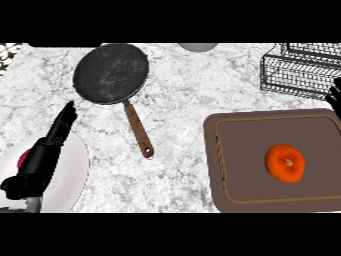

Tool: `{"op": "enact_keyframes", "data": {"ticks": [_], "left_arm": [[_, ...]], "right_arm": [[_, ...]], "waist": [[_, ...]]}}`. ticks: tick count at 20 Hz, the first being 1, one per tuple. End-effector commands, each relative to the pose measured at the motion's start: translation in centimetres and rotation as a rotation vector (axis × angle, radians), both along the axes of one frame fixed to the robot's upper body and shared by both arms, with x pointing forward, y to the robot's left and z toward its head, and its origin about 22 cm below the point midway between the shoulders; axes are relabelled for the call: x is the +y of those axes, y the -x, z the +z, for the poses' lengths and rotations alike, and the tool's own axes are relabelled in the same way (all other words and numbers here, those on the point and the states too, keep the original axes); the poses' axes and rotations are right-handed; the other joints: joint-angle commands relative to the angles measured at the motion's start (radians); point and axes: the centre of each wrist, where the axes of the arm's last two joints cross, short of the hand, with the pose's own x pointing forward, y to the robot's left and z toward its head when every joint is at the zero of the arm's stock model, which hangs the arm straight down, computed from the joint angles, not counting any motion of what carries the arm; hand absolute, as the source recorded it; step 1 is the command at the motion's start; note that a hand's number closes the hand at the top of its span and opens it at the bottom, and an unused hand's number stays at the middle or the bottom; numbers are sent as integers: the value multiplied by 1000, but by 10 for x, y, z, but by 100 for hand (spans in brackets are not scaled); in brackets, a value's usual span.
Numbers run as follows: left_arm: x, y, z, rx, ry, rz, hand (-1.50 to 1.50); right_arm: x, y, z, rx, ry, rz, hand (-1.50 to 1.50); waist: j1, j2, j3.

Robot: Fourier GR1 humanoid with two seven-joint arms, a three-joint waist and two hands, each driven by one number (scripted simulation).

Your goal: Pick the squash from the tray and place it in the tiered basket

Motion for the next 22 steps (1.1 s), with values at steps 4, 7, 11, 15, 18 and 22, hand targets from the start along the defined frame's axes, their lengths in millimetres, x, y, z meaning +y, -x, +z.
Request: {"op": "enact_keyframes", "data": {"ticks": [4,7,11,15,18,22], "left_arm": [[-23,-10,13,-40,58,85,0],[-19,-8,1,-6,89,104,0],[-48,-24,4,1,115,114,0],[-59,-21,-3,17,123,138,0],[-70,-34,10,8,123,134,0],[-58,-25,3,45,122,148,0]], "right_arm": [[11,-31,52,-301,-327,366,150],[13,-31,7,-431,-803,-13,150],[20,-44,8,-170,-695,597,-150],[-46,-23,10,-250,-676,775,-150],[-88,-21,56,-304,-545,847,-150],[-120,-3,139,-303,-140,894,-150]], "waist": [[-2,-2,-11],[-61,-10,36],[-7,13,-10],[-26,7,-11],[-26,4,-14],[-30,1,-14]]}}
